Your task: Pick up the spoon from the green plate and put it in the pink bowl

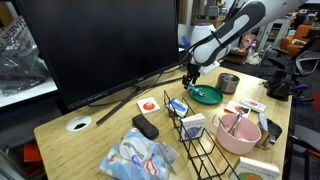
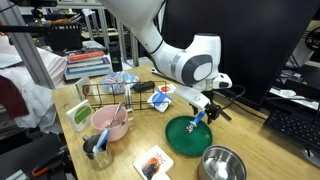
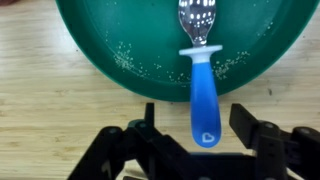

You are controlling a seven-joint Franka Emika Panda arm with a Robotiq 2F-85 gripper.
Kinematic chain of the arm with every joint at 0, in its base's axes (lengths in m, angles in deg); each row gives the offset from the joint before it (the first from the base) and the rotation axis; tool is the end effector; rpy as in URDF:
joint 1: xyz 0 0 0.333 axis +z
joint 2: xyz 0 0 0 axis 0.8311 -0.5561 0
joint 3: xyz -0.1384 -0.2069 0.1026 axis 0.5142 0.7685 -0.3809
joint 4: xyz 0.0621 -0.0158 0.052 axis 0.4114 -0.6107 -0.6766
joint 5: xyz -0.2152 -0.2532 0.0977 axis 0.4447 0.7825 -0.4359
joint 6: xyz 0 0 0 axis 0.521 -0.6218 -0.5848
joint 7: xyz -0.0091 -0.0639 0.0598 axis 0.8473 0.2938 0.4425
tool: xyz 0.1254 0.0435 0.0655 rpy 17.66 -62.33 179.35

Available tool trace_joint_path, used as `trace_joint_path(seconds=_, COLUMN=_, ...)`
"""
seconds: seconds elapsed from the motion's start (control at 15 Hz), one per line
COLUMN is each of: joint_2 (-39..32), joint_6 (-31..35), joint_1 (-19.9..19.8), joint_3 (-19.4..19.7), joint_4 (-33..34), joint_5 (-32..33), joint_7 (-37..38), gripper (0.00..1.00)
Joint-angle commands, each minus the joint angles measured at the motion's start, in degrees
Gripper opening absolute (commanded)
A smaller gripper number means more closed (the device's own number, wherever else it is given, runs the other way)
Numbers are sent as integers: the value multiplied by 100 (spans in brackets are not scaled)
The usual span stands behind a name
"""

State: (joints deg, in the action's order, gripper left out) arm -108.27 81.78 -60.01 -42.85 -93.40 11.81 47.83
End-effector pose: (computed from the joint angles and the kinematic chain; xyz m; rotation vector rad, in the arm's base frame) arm 0.6229 -0.0854 0.1497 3.0385 -0.0527 0.2057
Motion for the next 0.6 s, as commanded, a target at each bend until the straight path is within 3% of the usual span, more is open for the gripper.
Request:
trace_joint_path(seconds=0.0, joint_2=131, joint_6=104, joint_1=-131, joint_3=-134, joint_4=-157, joint_5=-127, joint_7=-123, gripper=50)
trace_joint_path(seconds=0.2, joint_2=135, joint_6=142, joint_1=-138, joint_3=-149, joint_4=-153, joint_5=-170, joint_7=-124, gripper=29)
trace_joint_path(seconds=0.4, joint_2=143, joint_6=117, joint_1=-139, joint_3=-144, joint_4=-147, joint_5=-188, joint_7=-126, gripper=24)
trace_joint_path(seconds=0.53, joint_2=164, joint_6=123, joint_1=-132, joint_3=-123, joint_4=-174, joint_5=-178, joint_7=-108, gripper=28)
